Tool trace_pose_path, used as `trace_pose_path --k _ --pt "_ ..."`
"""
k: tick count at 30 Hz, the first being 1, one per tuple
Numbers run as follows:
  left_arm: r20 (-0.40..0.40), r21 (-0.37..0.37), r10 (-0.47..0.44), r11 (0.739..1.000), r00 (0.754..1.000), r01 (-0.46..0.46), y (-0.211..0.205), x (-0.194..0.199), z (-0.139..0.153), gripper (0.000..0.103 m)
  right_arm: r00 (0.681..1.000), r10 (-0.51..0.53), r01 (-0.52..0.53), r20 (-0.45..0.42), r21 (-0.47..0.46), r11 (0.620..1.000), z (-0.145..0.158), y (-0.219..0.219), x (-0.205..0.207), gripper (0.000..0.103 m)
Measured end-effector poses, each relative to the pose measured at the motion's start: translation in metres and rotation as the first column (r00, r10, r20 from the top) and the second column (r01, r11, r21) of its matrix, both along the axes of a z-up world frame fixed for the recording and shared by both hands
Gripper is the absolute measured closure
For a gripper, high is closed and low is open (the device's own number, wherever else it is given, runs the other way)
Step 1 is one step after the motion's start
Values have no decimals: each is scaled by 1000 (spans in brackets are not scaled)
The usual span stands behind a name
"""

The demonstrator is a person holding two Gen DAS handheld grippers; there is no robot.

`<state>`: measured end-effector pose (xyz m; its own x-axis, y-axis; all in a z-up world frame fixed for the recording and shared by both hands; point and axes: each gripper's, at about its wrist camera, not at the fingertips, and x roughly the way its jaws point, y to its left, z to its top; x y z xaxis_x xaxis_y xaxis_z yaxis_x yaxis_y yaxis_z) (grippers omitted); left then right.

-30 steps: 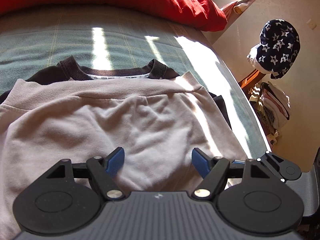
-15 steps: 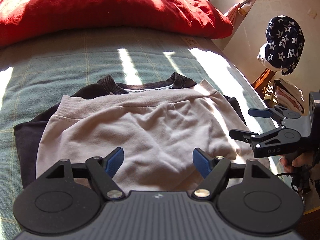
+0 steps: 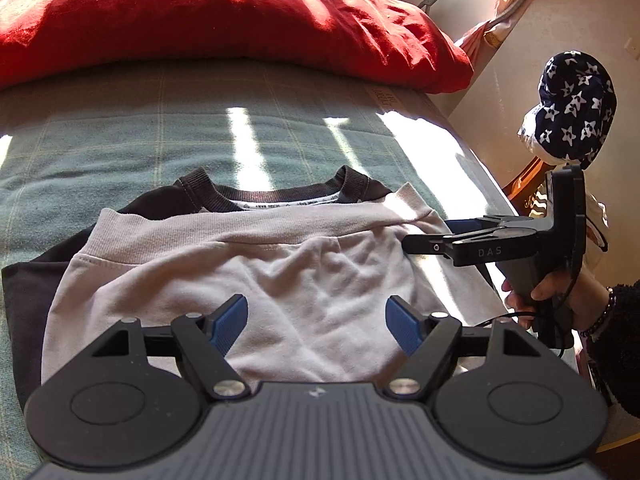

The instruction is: Fold clothes

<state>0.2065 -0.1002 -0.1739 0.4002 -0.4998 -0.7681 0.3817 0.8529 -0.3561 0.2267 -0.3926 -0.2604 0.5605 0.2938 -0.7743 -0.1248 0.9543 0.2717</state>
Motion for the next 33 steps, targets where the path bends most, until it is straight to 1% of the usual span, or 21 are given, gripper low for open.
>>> trace_pose_path --k 2,5,9,12,15,17,19,20,22,24,29,31,33 --pt "-12 -11 25 1000 1000 -25 7 1 2 27 1000 0 -1 11 12 1000 13 0 -7 0" --pt "-39 -17 45 999 998 -46 18 0 4 27 999 -5 4 35 28 1000 36 6 -32 0" --pt "-64 -3 53 999 997 -53 28 -3 1 27 999 33 -34 21 51 998 55 36 -65 0" --pt "-82 16 67 998 994 -66 36 -2 -11 27 996 86 -86 6 54 995 61 68 -85 0" --pt "-127 39 112 993 986 -108 51 3 -26 28 992 125 -124 -6 78 989 61 96 -96 0" --pt "-114 28 138 990 984 -135 61 3 -24 28 991 129 -127 -36 63 990 58 111 -97 0" --pt "-94 -14 141 990 986 -143 70 5 -15 27 989 118 -114 -87 42 993 54 122 -95 0" --pt "-87 -29 140 989 986 -143 72 7 -12 27 989 111 -107 -97 42 993 54 126 -94 0" --pt "-81 -36 128 991 989 -131 71 13 -9 27 989 104 -98 -102 58 993 56 130 -95 0" --pt "-73 -43 113 992 991 -116 70 19 -7 27 990 84 -79 -112 45 996 58 134 -94 0" --pt "-47 -81 72 994 996 -75 61 30 -19 27 991 57 -53 -125 38 998 59 143 -93 0" --pt "-58 -75 66 995 996 -71 59 33 -27 27 990 53 -49 -130 35 998 58 146 -95 0" --pt "-81 -46 68 996 994 -72 58 37 -37 27 989 53 -49 -137 32 998 57 148 -96 0"
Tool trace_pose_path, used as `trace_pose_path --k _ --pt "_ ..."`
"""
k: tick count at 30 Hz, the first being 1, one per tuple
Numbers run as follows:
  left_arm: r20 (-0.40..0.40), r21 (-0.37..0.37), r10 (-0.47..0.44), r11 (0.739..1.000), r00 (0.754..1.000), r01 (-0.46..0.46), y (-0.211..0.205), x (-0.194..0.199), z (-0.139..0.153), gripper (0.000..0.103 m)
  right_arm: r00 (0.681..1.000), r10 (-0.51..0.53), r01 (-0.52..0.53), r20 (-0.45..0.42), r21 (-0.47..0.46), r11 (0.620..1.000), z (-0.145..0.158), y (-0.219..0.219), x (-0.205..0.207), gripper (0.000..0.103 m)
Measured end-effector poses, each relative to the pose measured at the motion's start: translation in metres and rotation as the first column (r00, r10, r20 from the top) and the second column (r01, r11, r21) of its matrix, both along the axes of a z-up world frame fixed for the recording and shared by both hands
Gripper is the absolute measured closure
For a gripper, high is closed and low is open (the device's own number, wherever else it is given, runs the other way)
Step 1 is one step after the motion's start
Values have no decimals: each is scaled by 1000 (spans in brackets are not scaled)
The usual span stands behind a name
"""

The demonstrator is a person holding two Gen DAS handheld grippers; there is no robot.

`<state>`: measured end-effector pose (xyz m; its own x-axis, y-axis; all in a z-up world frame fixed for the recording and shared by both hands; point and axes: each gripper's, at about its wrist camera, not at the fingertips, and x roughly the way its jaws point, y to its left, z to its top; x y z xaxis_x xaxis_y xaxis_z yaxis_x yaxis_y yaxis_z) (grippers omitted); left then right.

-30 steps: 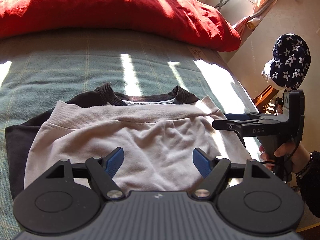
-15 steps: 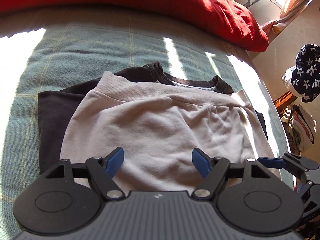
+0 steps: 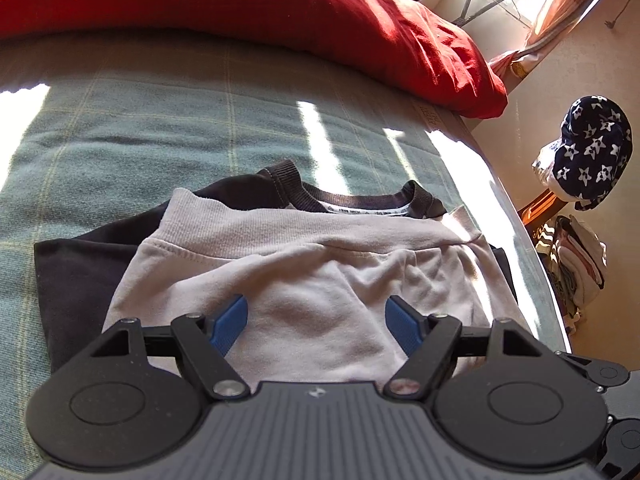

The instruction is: Fold clothes

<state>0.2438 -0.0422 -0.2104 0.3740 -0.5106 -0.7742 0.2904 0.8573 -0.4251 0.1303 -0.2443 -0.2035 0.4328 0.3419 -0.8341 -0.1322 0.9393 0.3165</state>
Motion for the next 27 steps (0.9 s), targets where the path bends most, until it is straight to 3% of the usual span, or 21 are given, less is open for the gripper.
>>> trace_pose_path --k 11,17,22,27 --pt "-20 -66 -26 998 999 25 26 -11 25 26 1000 12 -13 -11 -38 999 6 11 -8 0" --pt "-85 -63 -49 997 995 44 26 -24 -4 25 1000 2 -2 -13 -26 1000 12 20 -8 0" --pt "-55 -102 -25 995 998 19 44 -23 8 25 999 14 -15 -36 -38 999 12 32 -8 0" --pt "-3 -96 34 995 999 -34 87 -20 31 25 997 60 -62 -50 -48 997 16 49 -11 0"
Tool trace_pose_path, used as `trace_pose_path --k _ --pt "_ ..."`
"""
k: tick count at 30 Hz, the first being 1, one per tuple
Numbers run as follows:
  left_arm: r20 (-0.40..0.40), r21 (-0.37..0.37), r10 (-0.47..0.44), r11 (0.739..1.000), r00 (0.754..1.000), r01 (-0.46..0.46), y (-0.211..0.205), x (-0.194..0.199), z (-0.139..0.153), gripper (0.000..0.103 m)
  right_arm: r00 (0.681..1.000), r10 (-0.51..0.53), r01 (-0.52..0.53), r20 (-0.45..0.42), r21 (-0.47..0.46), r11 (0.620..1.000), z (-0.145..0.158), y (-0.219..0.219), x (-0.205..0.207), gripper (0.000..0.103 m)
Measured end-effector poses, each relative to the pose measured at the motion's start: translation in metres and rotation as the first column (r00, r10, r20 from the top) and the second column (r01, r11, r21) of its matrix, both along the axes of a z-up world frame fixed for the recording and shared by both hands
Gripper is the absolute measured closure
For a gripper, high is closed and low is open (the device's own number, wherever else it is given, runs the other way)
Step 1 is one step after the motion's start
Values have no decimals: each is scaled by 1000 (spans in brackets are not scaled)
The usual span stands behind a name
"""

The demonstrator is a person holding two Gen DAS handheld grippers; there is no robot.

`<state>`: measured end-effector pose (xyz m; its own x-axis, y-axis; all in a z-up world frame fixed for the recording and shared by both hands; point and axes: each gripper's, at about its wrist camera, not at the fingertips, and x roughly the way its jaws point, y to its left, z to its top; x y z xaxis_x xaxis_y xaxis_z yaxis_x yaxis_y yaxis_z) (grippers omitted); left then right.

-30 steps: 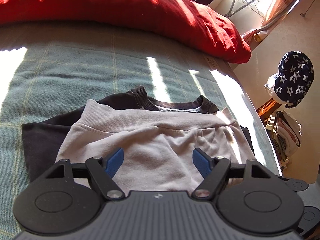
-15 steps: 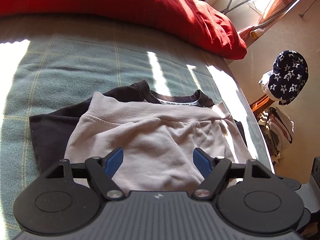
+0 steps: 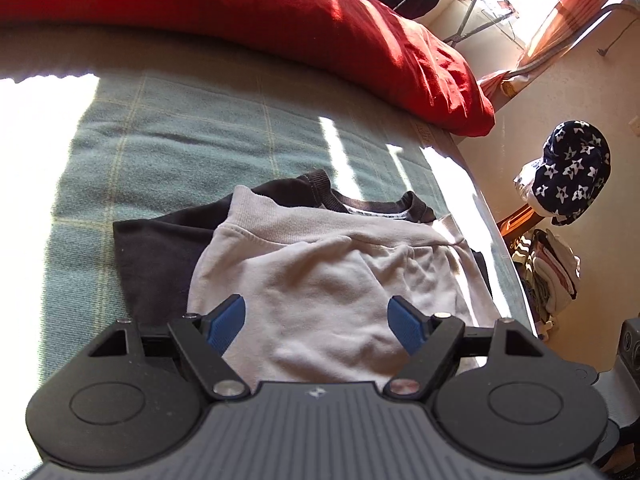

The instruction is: Fold clothes

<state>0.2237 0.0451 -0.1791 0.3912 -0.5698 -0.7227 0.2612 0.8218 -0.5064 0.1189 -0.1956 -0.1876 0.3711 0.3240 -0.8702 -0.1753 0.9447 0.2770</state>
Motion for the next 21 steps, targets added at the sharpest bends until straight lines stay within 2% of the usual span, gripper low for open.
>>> trace_pose_path --k 3,8,11,13,21 --pt "-11 5 68 998 998 -68 32 1 -4 25 1000 6 -6 -11 0 1000 1 9 -1 0" --pt "-160 -79 149 983 976 -163 70 2 -39 25 999 14 -13 -42 22 1000 0 22 2 0" --pt "-228 -165 129 972 965 -169 78 4 -58 25 998 34 -34 -47 10 999 1 30 4 0" --pt "-247 -190 127 966 961 -177 79 9 -68 25 997 47 -47 -54 -1 999 1 34 7 0" --pt "-251 -277 75 950 965 -146 78 53 -89 25 996 67 -70 -60 -50 996 4 41 11 0"
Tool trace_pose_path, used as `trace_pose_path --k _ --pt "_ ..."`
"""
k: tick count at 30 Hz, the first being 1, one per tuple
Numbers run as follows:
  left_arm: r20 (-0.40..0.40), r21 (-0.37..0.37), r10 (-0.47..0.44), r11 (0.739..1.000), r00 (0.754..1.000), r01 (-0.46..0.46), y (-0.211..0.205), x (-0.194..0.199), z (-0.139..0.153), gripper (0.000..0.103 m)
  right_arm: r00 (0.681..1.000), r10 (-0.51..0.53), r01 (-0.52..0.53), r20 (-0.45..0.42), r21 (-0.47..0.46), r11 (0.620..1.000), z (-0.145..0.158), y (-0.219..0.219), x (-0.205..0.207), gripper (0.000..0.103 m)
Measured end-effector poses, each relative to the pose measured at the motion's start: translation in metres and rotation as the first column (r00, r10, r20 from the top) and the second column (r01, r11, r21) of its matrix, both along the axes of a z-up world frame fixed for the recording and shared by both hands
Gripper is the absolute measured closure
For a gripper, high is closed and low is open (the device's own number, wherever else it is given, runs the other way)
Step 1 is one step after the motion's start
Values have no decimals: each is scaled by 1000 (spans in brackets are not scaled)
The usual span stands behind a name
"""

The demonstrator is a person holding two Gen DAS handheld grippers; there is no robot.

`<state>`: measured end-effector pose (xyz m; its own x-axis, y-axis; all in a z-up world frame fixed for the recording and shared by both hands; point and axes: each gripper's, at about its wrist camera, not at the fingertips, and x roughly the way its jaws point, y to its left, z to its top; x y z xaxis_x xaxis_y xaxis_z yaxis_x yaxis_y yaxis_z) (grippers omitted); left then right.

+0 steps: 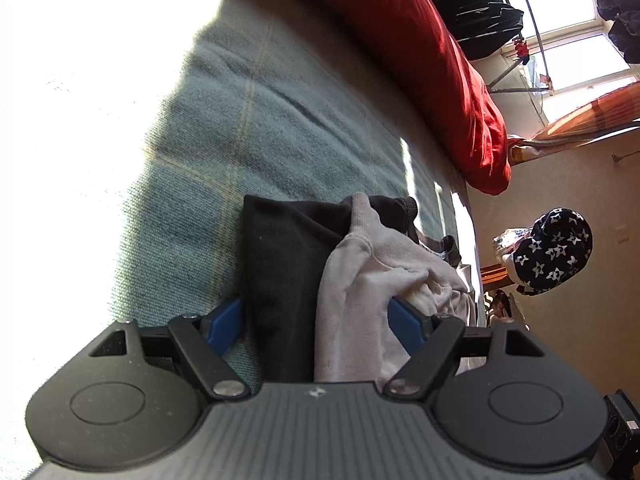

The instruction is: Fold clothes

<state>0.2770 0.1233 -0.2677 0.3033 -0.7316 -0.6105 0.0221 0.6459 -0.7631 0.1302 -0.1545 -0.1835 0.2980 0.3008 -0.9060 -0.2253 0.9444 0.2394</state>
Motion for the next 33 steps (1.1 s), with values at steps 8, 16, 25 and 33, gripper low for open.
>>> trace_pose_path --k 8,16,25,33 --pt "4 -110 -58 992 998 58 -17 39 -14 25 1000 -24 24 -6 -17 1000 -2 -1 4 0" --pt "-62 -218 -172 964 983 154 -9 5 -19 25 1000 14 -14 6 -30 999 3 5 8 0" --pt "-46 -246 -208 950 977 191 -32 50 -29 30 1000 -2 2 -7 -9 1000 -3 5 14 0" --pt "-101 -135 -255 961 962 241 -35 57 -44 88 999 35 -34 25 -5 999 4 14 18 0"
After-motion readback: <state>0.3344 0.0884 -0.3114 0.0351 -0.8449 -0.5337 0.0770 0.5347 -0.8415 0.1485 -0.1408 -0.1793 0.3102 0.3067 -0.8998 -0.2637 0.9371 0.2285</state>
